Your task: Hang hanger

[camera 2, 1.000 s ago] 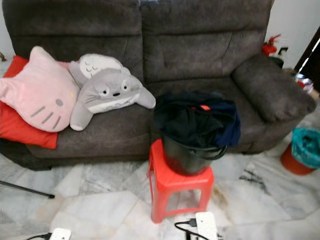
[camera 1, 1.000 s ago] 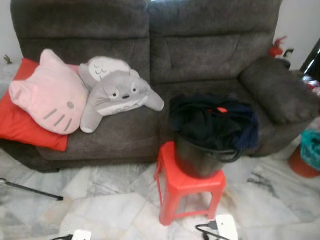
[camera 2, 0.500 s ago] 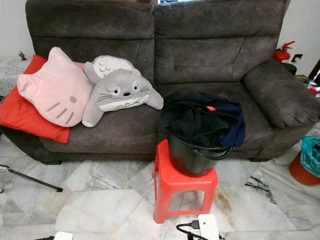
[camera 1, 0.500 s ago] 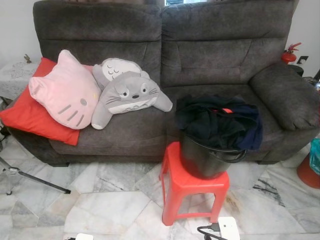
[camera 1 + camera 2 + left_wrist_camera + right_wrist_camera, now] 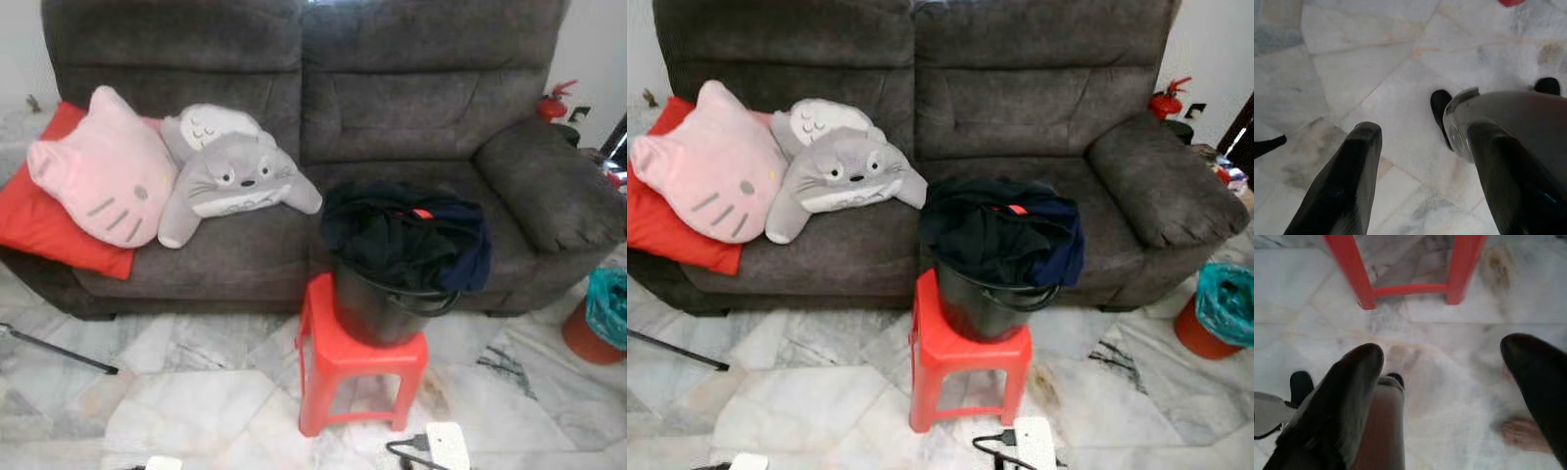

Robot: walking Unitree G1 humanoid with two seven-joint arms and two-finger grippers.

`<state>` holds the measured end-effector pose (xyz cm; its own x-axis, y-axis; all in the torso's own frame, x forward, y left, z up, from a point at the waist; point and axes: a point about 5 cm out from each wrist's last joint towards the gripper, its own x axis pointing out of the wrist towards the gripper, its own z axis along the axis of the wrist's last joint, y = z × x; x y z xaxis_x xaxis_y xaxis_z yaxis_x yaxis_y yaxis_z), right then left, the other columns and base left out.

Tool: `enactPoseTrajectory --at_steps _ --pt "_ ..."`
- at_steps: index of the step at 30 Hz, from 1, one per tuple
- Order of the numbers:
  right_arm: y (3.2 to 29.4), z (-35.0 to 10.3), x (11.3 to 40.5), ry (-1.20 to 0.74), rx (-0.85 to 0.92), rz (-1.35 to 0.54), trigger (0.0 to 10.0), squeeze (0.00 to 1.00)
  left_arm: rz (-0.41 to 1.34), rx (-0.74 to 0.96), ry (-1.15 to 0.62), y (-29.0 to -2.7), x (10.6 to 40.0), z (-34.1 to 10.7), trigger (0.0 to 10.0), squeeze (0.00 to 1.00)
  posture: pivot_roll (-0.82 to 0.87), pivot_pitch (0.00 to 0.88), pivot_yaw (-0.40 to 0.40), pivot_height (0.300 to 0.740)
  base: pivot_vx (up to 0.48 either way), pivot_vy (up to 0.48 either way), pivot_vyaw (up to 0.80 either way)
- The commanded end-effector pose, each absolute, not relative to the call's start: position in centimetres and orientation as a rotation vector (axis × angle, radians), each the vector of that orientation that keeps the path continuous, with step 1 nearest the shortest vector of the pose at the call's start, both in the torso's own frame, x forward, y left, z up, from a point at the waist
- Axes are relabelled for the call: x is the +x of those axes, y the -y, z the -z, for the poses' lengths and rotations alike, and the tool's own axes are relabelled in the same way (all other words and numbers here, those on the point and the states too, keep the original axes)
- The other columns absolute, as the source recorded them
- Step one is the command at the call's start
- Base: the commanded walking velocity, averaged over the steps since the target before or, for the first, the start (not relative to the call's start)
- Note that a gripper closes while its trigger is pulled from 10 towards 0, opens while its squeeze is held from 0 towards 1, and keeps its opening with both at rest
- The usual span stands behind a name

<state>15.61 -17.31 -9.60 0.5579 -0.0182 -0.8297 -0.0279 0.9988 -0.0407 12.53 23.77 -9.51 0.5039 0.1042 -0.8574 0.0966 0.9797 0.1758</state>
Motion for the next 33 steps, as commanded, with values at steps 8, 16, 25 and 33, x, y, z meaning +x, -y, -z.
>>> enactPoseTrajectory --at_steps 8,16,25,33 --pt "18.23 9.64 15.31 -0.993 -0.066 0.014 10.0 0.0 0.007 0.204 -1.05 -23.48 12.47 9.61 10.0 0.0 -0.06 0.004 -0.01 0.74 0.0 -0.282 0.0" --pt "18.26 9.55 15.52 -0.986 -0.068 0.015 10.0 0.0 -0.012 0.181 -1.046 -23.48 12.48 9.61 10.0 0.0 -0.06 0.004 -0.012 0.74 0.0 -0.036 0.0" --pt "18.32 9.54 15.52 -0.986 -0.069 0.017 10.0 0.0 -0.013 0.161 -1.05 -23.26 12.49 9.68 10.0 0.0 -0.06 0.004 -0.014 0.74 0.0 0.0 0.0" --pt "18.35 9.52 15.56 -0.984 -0.068 0.02 10.0 0.0 -0.013 0.159 -1.051 -23.18 12.53 9.69 10.0 0.0 -0.06 0.003 -0.014 0.74 0.0 0.0 0.0"
